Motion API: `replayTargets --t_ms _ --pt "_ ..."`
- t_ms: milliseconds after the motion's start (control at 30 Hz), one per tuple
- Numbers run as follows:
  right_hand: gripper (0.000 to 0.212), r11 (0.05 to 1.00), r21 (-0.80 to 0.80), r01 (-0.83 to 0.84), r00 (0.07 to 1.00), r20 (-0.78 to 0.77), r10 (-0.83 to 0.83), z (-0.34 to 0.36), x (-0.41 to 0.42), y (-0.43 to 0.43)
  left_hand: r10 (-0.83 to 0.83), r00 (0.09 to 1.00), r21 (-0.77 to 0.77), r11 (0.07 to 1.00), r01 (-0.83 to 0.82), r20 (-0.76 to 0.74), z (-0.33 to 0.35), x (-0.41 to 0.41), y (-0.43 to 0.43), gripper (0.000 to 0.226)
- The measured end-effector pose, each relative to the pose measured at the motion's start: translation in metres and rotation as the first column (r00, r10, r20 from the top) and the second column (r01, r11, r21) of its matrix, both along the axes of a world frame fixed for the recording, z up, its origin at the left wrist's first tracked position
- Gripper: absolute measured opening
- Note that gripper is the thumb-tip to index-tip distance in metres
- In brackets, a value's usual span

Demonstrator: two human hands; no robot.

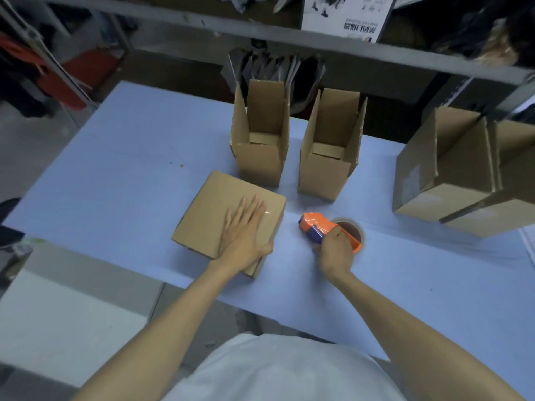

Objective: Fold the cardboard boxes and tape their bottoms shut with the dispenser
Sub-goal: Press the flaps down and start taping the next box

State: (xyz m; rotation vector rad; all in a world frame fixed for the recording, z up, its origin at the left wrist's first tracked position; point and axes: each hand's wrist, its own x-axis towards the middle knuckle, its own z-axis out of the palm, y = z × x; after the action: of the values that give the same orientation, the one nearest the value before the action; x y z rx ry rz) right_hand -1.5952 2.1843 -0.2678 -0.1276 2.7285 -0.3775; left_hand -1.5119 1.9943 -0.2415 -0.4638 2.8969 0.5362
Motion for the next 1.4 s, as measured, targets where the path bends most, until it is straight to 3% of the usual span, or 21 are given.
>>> replayTargets --t_ms 100,200,300,367,433,533,633,800,967,1200,1400 --pt "0.048 0.999 -0.015 -0.037 0.999 -0.038 0.037 0.003 0.0 0.004 0.045 0.997 0.146 0.989 -0.036 -0.061 0.011 -0.004 -0.001 0.083" --pt "0.039 0.928 -0.373 -0.006 0.987 -0.154 -0.055 0.017 0.005 0.013 0.126 0.966 0.397 0.917 -0.028 -0.224 0.037 -0.014 0.005 0.052" --pt "0.033 0.809 -0.588 -0.016 0.969 -0.209 -0.132 0.042 0.013 0.019 -0.022 0.95 0.422 0.893 0.159 -0.311 0.068 -0.023 0.009 0.042" --pt "0.027 0.819 -0.541 -0.19 0.943 -0.334 -0.002 0.059 0.015 0.025 -0.123 0.937 0.435 0.861 0.264 -0.326 0.083 -0.026 0.013 0.043" --pt "0.025 0.858 -0.351 -0.374 0.859 -0.479 0.178 0.071 0.015 0.031 -0.166 0.931 0.443 0.843 0.306 -0.326 0.092 -0.027 0.019 0.04" --pt "0.028 0.841 -0.264 -0.473 0.81 -0.507 0.296 0.079 0.014 0.04 -0.137 0.927 0.48 0.824 0.302 -0.349 0.096 -0.029 0.023 0.022" --pt "0.032 0.806 -0.289 -0.517 0.815 -0.455 0.36 0.082 0.009 0.049 -0.076 0.928 0.519 0.811 0.27 -0.364 0.095 -0.03 0.023 0.009" --pt "0.042 0.702 -0.52 -0.487 0.872 -0.247 0.422 0.092 0.005 0.065 0.064 0.967 0.687 0.716 0.127 -0.246 0.088 -0.03 0.025 0.012" --pt "0.063 0.835 -0.327 -0.443 0.896 -0.176 0.407 0.091 0.004 0.059 0.133 0.987 0.717 0.697 -0.027 -0.092 0.075 -0.027 0.027 0.011" --pt "0.045 0.831 -0.254 -0.495 0.855 -0.312 0.414 0.077 0.0 0.048 0.243 0.968 0.644 0.751 -0.147 -0.062 0.066 -0.025 0.025 0.012" --pt "0.061 0.802 -0.312 -0.509 0.858 -0.25 0.448 0.073 -0.001 0.042 0.243 0.97 0.62 0.759 -0.197 0.01 0.062 -0.026 0.019 0.022"
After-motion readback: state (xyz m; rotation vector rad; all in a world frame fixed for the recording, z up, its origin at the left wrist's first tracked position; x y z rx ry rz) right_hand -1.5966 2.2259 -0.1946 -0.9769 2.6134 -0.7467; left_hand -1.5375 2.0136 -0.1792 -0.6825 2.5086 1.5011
